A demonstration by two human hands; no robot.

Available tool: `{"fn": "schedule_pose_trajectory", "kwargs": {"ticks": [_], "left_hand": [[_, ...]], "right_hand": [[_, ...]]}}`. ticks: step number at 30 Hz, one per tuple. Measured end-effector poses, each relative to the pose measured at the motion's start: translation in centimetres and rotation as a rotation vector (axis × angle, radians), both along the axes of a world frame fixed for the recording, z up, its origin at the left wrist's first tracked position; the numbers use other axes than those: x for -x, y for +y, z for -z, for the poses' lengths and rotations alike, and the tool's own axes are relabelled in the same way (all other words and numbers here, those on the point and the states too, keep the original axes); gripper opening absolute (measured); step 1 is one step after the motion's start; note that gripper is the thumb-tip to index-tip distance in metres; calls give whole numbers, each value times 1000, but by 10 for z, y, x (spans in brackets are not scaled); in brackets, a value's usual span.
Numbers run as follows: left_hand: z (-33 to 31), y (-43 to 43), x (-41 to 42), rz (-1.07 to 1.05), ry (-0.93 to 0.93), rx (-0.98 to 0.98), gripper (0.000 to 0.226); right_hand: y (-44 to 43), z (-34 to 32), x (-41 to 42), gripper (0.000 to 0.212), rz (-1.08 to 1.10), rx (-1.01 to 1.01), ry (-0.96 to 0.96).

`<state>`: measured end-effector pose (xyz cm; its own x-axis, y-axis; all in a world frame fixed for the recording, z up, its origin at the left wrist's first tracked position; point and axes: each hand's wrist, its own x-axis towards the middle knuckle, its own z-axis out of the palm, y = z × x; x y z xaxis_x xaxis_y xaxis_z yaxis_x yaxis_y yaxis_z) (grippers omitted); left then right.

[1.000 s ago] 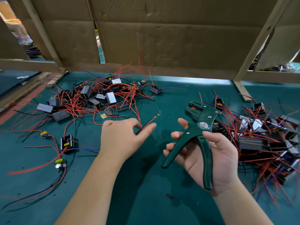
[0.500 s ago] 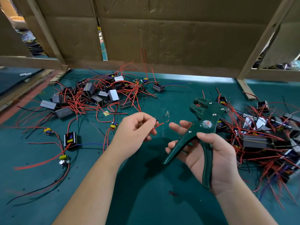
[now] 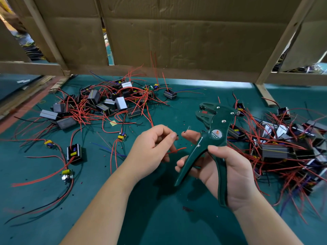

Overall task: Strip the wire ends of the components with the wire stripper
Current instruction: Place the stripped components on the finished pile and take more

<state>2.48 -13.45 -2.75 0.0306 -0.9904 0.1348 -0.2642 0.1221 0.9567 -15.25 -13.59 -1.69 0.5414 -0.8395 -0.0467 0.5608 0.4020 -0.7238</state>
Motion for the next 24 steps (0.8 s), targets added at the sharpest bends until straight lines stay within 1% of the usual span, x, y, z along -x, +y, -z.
{"fn": "schedule_pose_trajectory", "kwargs": {"ticks": [3,5,7,11,14,16,18,20,22,24], "left_hand": [[-4,3,2,120,-61,5,21],[-6,4,0,145,-124,40,16],[-9,5,-2,120,-119,98,17],[-15,7,1,40,117,172,18],[-15,8,3,-14,101,190,15],[-16,8,3,-56,47,234,10],[-18,8,3,-102,27,282,11],[-22,7,6,-151,179,214,16],[-21,5,8,-265,328,135,21],[-17,1,9,-400,374,60,26]], "right_hand": [[-1,0,0,79,19,-5,-26],[-2,0,1,77,44,-20,-49],[-2,-1,2,73,48,-55,-92],[3,-3,-4,55,-54,-95,-209],[11,-2,-17,44,-140,-61,-232],[14,0,-24,44,-194,-56,-219],[16,2,-30,48,-244,-80,-202],[19,4,-33,52,-268,-110,-197],[20,5,-36,53,-253,-125,-190],[20,5,-37,57,-214,-133,-183]]}}
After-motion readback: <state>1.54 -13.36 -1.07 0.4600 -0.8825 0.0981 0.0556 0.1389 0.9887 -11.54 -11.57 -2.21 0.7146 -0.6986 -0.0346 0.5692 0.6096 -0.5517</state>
